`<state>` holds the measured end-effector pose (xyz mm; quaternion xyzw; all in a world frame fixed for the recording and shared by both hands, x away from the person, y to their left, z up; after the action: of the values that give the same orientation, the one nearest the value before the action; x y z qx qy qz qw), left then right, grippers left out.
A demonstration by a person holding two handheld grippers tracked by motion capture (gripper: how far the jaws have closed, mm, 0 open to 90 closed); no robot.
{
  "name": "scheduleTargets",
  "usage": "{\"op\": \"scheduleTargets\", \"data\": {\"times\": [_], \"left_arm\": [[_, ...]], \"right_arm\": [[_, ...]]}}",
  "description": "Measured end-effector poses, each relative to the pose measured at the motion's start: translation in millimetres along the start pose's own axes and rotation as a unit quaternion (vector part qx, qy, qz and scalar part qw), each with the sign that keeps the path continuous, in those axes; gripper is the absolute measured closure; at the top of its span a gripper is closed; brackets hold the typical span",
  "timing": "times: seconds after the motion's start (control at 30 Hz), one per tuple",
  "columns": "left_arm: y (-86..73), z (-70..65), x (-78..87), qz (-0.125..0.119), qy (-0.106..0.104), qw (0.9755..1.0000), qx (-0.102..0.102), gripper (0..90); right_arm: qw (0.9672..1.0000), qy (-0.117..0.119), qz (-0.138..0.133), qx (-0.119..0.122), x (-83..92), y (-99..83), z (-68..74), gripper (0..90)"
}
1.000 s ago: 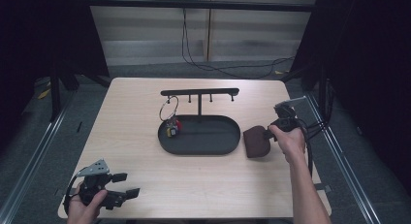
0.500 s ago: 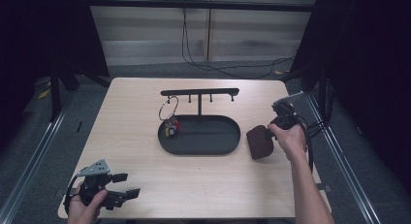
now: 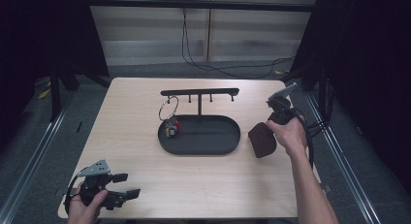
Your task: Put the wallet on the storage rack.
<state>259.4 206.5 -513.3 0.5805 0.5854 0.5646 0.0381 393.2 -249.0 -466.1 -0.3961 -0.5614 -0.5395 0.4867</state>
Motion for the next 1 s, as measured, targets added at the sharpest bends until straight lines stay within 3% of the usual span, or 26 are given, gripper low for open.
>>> {"op": "scheduleTargets", "data": {"times": [0.5,0.8,1.0], "left_arm": [[1.2,-0.2,2.3,-0.008,-0.008,0.9999,0.007,17.1],[0.6,-0.9,0.9,-0.005,-0.01,0.9999,0.006,17.1],[-2.0,-3.7,-2.9,0.01,-0.013,0.9999,-0.001,16.9]], "right_arm": [[0.9996,-0.019,0.008,0.017,13.9,6.7,7.6,83.1],[0.9995,-0.02,-0.008,0.024,29.2,9.0,10.5,82.9],[0.9995,-0.016,-0.017,0.022,44.5,12.5,12.6,82.9]]}}
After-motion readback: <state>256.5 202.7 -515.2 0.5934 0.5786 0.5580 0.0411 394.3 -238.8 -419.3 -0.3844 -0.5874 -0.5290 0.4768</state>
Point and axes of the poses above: each handheld gripper's, and its own axes: x roughly backward along the jaws, y roughly out of its top, z roughly to its left, the point moved 9 cm from there along -x, roughly forward along the jaws, and after that the axes turned 3 degrees about x, right-handed, at the moved point
